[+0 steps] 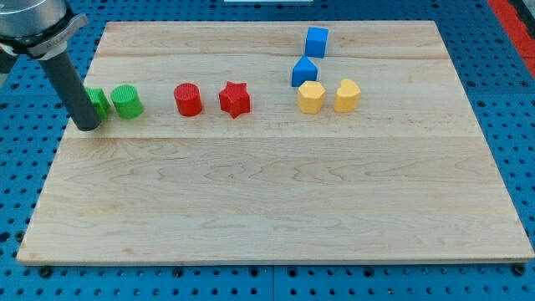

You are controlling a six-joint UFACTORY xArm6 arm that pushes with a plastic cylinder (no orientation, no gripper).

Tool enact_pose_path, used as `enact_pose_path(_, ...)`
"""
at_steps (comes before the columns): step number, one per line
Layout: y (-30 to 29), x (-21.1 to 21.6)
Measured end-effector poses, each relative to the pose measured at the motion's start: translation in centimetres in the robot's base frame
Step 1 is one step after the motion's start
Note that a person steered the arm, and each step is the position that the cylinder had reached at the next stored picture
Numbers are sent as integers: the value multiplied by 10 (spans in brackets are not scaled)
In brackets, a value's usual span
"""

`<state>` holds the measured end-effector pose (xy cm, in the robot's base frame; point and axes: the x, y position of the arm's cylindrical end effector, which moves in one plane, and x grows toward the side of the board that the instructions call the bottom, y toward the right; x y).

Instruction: Point at the yellow heart

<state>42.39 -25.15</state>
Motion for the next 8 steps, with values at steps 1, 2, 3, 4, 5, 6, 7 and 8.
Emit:
enact_pose_path(1, 1, -2)
enact_pose_path(2, 1, -3)
enact_pose_path(3, 1, -7)
enact_pose_path(4, 2, -6)
enact_pose_path(5, 92, 39)
enact_pose_path(6, 229, 46)
enact_pose_path(7, 347, 43)
enact_pose_path(8, 400, 3)
